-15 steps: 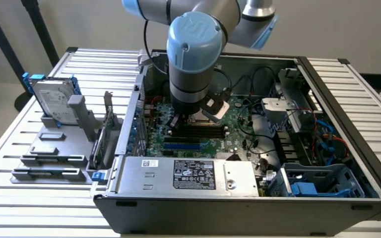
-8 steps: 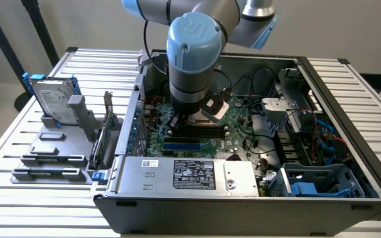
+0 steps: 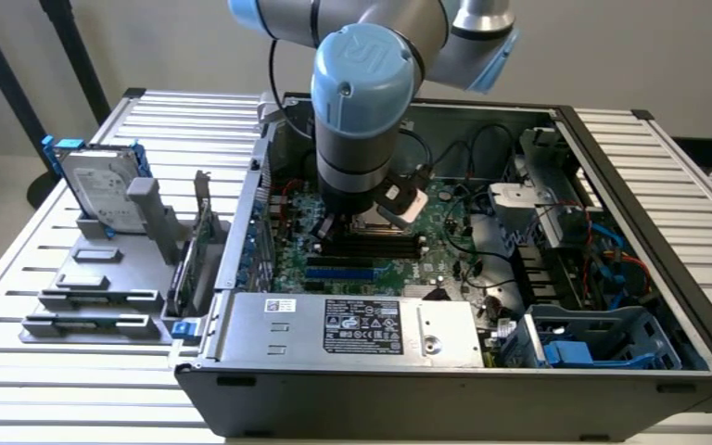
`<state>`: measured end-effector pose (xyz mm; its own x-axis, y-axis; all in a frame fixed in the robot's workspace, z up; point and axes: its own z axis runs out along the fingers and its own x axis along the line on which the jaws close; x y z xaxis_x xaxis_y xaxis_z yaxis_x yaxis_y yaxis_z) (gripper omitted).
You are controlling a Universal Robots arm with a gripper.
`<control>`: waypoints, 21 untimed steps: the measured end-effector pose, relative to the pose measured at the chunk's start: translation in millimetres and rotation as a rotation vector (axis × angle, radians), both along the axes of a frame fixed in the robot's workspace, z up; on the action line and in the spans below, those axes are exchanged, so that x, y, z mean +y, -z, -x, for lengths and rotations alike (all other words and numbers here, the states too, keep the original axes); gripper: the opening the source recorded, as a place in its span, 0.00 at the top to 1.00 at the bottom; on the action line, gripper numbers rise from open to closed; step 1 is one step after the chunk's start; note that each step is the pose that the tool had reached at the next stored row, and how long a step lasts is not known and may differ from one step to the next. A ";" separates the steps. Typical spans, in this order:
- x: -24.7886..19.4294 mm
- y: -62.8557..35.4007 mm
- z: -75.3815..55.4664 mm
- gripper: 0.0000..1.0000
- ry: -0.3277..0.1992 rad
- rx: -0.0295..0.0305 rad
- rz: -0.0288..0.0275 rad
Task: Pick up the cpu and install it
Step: 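Install the first cpu locking lever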
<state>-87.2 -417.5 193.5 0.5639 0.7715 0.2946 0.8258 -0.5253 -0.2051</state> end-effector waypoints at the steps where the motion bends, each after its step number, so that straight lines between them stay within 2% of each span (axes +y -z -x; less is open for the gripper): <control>1: 0.3 0.0 0.0 0.89 0.000 0.0001 0.0001; 9: 2.9 0.2 0.0 0.89 0.001 0.0002 0.0006; 12: 3.2 0.4 0.0 0.89 0.001 0.0000 0.0035; 15: 3.3 0.7 0.0 0.89 0.002 -0.0001 0.0106; 21: 3.2 0.9 0.0 0.89 0.002 0.0002 0.0321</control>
<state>-87.2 -414.2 192.6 0.5654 0.7795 0.2696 0.8248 -0.5331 -0.1883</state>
